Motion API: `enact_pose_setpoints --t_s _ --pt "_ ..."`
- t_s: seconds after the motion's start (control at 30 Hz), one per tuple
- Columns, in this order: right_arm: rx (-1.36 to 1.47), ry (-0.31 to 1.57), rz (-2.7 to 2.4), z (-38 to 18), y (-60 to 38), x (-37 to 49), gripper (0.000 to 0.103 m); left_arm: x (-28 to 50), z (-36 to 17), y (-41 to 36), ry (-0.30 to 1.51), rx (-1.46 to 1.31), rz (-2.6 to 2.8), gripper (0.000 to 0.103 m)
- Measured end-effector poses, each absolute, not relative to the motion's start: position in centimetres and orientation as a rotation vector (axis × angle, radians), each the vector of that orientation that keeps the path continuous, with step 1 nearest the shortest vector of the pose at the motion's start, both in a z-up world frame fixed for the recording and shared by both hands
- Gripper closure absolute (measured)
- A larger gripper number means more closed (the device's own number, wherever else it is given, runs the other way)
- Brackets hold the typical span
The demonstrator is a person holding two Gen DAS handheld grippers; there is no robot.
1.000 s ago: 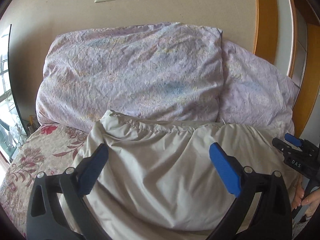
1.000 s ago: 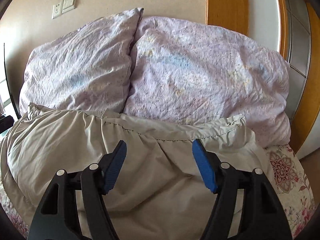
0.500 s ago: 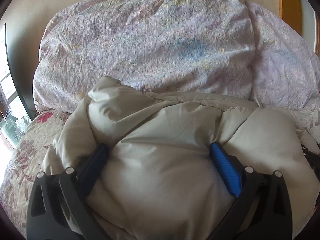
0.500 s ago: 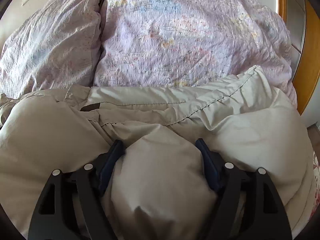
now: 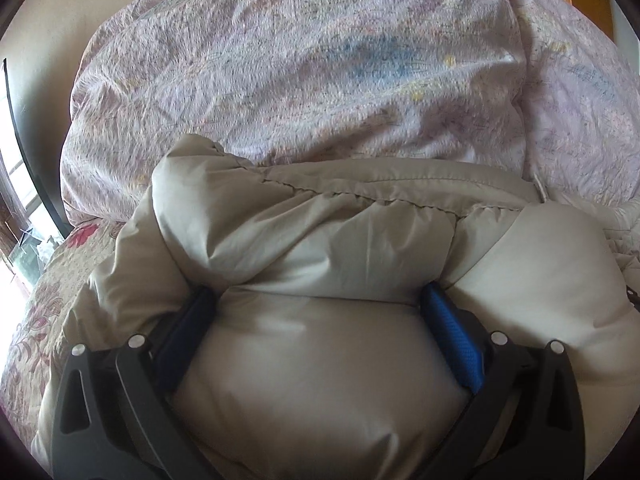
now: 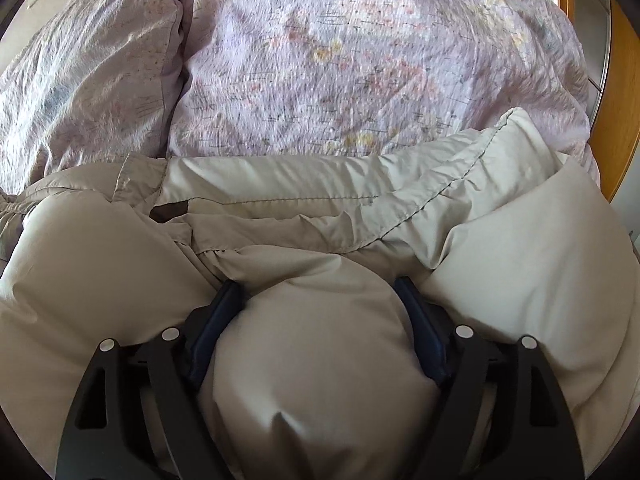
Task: Fold large clothes
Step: 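Fold the hem up toward the collar and press it down with both grippers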
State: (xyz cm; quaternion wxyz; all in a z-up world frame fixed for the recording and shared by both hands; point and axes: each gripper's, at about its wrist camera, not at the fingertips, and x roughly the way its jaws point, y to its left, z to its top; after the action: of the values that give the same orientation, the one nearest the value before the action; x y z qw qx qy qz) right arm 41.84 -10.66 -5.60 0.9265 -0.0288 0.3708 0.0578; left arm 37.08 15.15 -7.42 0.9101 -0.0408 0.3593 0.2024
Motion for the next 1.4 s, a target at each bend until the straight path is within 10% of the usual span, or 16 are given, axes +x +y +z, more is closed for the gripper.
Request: enact_pose_setpoints --t_s 0.37,1.4 --pt "-0.073 0.597 0.074 0.9 -14.2 39.4 0.023 32.7 -1.9 16.1 0.662 -0.043 0.394 0.002" --pt "0.008 0.841 0.000 -8.0 -21.9 47.0 0.011 36.8 -8.6 23.2 0.806 -0.215 0.398 0.002"
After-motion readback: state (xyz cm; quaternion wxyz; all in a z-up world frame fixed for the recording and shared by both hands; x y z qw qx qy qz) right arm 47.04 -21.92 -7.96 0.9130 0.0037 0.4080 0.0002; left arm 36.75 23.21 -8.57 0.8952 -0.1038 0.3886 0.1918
